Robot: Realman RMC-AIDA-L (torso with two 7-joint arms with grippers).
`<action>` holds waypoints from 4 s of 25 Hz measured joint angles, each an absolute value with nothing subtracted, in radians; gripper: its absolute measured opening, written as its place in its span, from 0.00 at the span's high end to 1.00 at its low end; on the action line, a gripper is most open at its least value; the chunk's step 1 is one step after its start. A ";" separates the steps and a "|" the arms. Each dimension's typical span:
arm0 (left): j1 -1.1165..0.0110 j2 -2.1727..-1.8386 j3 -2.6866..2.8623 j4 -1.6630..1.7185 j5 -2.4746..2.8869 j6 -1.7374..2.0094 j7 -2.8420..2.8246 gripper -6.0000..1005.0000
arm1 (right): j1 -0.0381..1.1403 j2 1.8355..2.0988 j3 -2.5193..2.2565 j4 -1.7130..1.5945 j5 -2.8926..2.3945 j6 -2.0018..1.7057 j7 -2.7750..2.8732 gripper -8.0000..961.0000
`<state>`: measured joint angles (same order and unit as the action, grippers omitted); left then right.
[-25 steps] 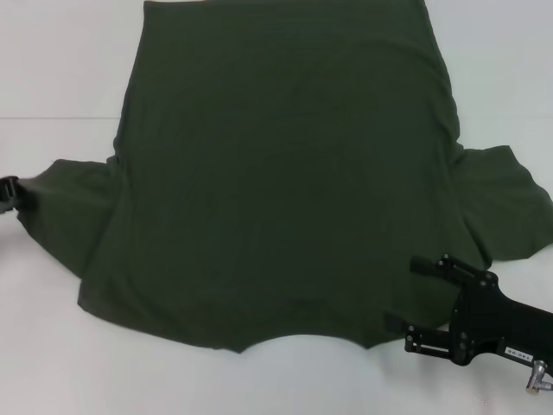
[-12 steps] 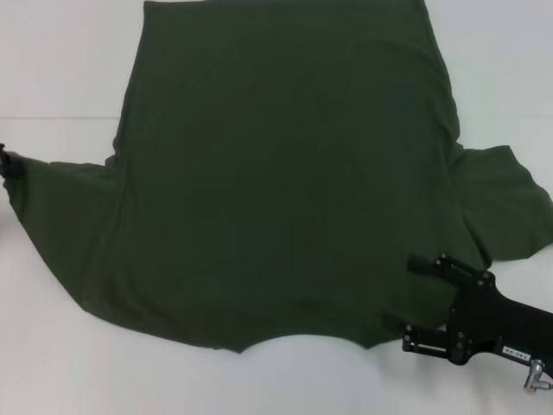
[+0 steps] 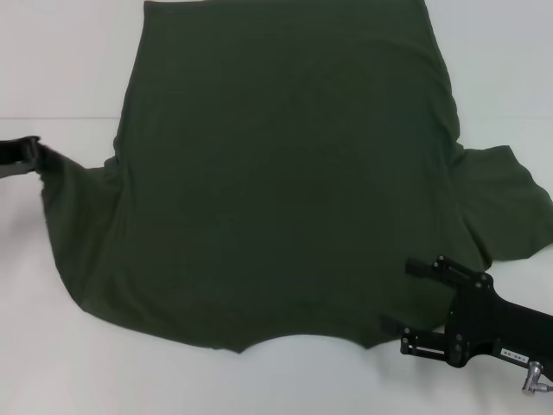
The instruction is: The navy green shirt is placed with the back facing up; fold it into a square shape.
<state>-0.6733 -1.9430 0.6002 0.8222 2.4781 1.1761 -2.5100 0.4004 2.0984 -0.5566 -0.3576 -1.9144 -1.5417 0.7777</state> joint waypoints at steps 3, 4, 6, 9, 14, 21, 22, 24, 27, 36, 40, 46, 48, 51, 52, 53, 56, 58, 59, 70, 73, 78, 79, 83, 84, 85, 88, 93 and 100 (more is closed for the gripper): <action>-0.694 -1.969 0.621 0.834 2.483 1.177 -2.510 0.97 | 0.400 2.098 -0.557 -0.353 -1.914 -1.541 0.778 0.02; -0.702 -1.976 0.641 0.837 2.484 1.177 -2.510 0.97 | 0.400 2.098 -0.556 -0.352 -1.914 -1.541 0.778 0.02; -0.716 -1.995 0.681 0.840 2.482 1.180 -2.510 0.97 | 0.402 2.098 -0.555 -0.351 -1.914 -1.540 0.778 0.02; -0.739 -2.027 0.753 0.848 2.484 1.184 -2.510 0.97 | 0.403 2.098 -0.554 -0.350 -1.914 -1.539 0.778 0.02; -0.758 -2.074 0.850 0.850 2.487 1.176 -2.510 0.96 | 0.403 2.097 -0.550 -0.350 -1.914 -1.541 0.778 0.02; -0.743 -2.099 0.848 0.810 2.480 1.108 -2.530 0.96 | 0.399 2.097 -0.549 -0.350 -1.914 -1.542 0.778 0.02; -0.741 -2.102 0.846 0.799 2.480 1.091 -2.535 0.96 | 0.399 2.097 -0.549 -0.350 -1.914 -1.542 0.778 0.02; -0.732 -2.109 0.840 0.775 2.479 1.049 -2.538 0.96 | 0.399 2.097 -0.549 -0.350 -1.914 -1.543 0.778 0.02; -0.717 -2.122 0.838 0.761 2.466 1.002 -2.538 0.96 | 0.400 2.097 -0.551 -0.350 -1.914 -1.544 0.778 0.02; -0.668 -2.126 0.832 0.737 2.300 1.034 -2.469 0.96 | 0.399 2.096 -0.550 -0.350 -1.914 -1.548 0.778 0.02; -0.665 -2.112 0.820 0.704 2.247 1.086 -2.442 0.81 | 0.397 2.095 -0.549 -0.350 -1.914 -1.549 0.778 0.02; -0.636 -2.087 0.799 0.703 2.156 1.156 -2.357 0.57 | 0.398 2.097 -0.548 -0.350 -1.914 -1.549 0.778 0.02; -0.621 -2.074 0.759 0.703 2.101 1.227 -2.257 0.48 | 0.401 2.097 -0.548 -0.350 -1.914 -1.549 0.778 0.02; -0.595 -2.063 0.674 0.701 2.041 1.344 -2.093 0.35 | 0.403 2.097 -0.547 -0.350 -1.914 -1.549 0.783 0.02; -0.583 -2.060 0.638 0.700 2.021 1.392 -2.025 0.31 | 0.404 2.097 -0.546 -0.350 -1.914 -1.549 0.785 0.02; -0.572 -2.059 0.613 0.700 2.006 1.432 -1.970 0.23 | 0.404 2.097 -0.545 -0.350 -1.913 -1.549 0.787 0.02; -0.535 -2.055 0.568 0.708 1.977 1.541 -1.791 0.15 | 0.406 2.097 -0.544 -0.350 -1.912 -1.548 0.788 0.02; -0.504 -2.056 0.563 0.726 1.975 1.606 -1.653 0.15 | 0.409 2.097 -0.544 -0.350 -1.911 -1.545 0.788 0.02; -0.490 -2.059 0.564 0.733 1.976 1.629 -1.593 0.15 | 0.410 2.097 -0.544 -0.350 -1.911 -1.543 0.788 0.02; -0.390 -2.108 0.627 0.729 2.056 1.574 -1.194 0.15 | 0.414 2.097 -0.545 -0.343 -1.911 -1.502 0.790 0.02; -0.394 -2.110 0.631 0.721 2.094 1.538 -1.199 0.15 | 0.414 2.097 -0.545 -0.337 -1.911 -1.497 0.790 0.02; -0.398 -2.109 0.624 0.710 2.110 1.508 -1.204 0.16 | 0.414 2.097 -0.545 -0.336 -1.911 -1.493 0.791 0.02; -0.398 -2.107 0.619 0.709 2.107 1.505 -1.209 0.16 | 0.414 2.097 -0.545 -0.336 -1.911 -1.492 0.798 0.02; -0.399 -2.103 0.607 0.708 2.102 1.499 -1.251 0.16 | 0.421 2.095 -0.545 -0.368 -1.911 -1.498 0.934 0.02; -0.400 -2.102 0.606 0.708 2.101 1.499 -1.258 0.16 | 0.422 2.094 -0.548 -0.402 -1.912 -1.505 1.024 0.02; -0.401 -2.101 0.605 0.708 2.101 1.499 -1.262 0.16 | 0.424 2.094 -0.554 -0.443 -1.915 -1.512 1.131 0.02; -0.401 -2.100 0.595 0.708 2.100 1.505 -1.264 0.16 | 0.430 2.091 -0.580 -0.575 -1.937 -1.521 1.393 0.02; -0.405 -2.098 0.582 0.709 2.099 1.521 -1.265 0.16 | 0.432 2.087 -0.606 -0.836 -2.034 -1.529 1.868 0.02; -0.413 -2.096 0.582 0.709 2.103 1.532 -1.267 0.16 | 0.458 2.072 -0.607 -1.162 -2.271 -1.572 2.384 0.03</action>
<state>-0.4133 -2.0956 0.5825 0.7090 2.1029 1.5319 -1.2671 0.4577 2.0725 -0.6074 -1.1616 -2.2710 -1.5720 2.3837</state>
